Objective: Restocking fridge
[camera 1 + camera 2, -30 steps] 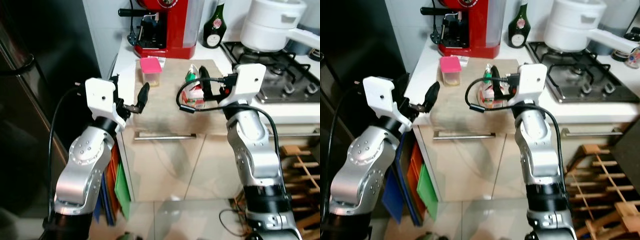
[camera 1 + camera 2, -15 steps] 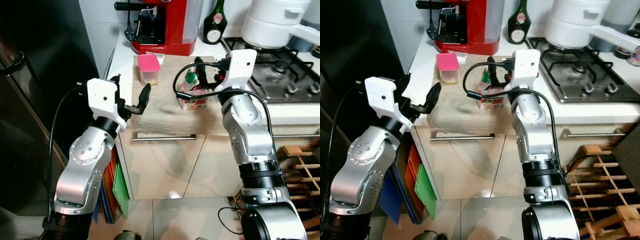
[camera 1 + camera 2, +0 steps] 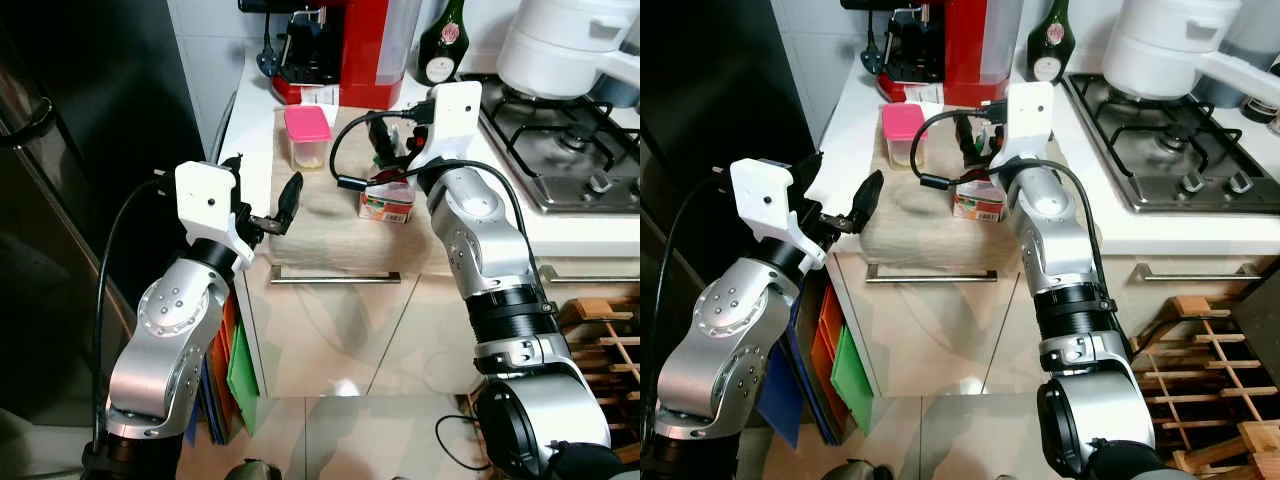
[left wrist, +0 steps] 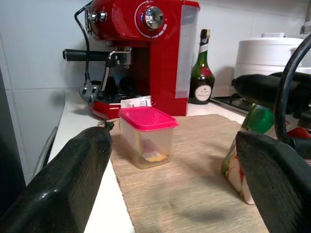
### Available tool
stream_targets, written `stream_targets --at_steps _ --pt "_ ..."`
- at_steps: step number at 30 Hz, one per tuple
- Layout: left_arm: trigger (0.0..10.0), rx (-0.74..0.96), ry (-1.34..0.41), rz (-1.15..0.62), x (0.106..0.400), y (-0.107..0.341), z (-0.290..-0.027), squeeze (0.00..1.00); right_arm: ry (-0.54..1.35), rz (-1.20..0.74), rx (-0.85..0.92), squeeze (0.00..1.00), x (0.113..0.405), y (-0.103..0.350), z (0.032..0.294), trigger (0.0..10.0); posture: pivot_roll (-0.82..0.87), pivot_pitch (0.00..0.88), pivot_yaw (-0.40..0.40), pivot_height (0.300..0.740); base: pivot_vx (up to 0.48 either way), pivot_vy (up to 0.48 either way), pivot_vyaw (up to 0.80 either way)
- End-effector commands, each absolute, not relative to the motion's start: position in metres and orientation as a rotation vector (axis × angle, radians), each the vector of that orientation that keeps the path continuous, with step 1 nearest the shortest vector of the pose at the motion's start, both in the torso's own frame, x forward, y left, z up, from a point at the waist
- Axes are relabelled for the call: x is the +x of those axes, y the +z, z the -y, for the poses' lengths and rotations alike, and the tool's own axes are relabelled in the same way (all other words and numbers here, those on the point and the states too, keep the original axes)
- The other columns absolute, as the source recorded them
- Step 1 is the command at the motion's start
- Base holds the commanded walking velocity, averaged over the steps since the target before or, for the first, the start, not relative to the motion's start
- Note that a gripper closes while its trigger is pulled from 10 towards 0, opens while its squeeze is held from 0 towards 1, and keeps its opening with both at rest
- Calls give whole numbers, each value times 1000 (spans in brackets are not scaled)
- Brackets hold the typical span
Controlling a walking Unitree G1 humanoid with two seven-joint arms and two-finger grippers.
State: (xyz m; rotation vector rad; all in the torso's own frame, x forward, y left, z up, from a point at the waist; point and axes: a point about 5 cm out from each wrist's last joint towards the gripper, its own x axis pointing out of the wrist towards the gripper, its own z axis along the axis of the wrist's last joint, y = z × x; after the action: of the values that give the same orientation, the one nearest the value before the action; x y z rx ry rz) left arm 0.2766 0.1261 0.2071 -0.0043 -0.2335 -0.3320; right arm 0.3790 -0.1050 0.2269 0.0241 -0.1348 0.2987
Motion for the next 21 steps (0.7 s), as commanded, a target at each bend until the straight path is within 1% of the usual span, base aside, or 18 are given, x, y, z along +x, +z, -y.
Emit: stream_targets --at_steps 1,3,4,7,11,14,21 --pt "10000 -4 -327 234 274 208 -126 0 308 88 2 361 380 221 105 10000 19 0 -25 740 0 0 0" --pt "10000 -7 -331 229 275 208 -125 0 276 50 -9 361 381 214 108 9961 17 0 -26 740 0 0 0" --pt "10000 -8 -333 227 275 208 -124 0 256 31 -12 361 381 210 111 0 15 0 -26 740 0 0 0" --pt "10000 -8 -335 225 275 207 -124 0 244 19 -14 361 381 208 113 0 15 0 -26 740 0 0 0" --pt "10000 -10 -351 217 276 206 -122 0 206 -50 16 365 379 195 116 0 8 0 -24 740 0 0 0" --pt "10000 -7 -367 216 278 207 -120 0 211 -96 89 369 377 189 114 0 2 0 -21 740 0 0 0" --pt "10000 0 -382 213 279 206 -119 0 216 -123 162 376 377 191 115 0 -2 0 -16 740 0 0 0"
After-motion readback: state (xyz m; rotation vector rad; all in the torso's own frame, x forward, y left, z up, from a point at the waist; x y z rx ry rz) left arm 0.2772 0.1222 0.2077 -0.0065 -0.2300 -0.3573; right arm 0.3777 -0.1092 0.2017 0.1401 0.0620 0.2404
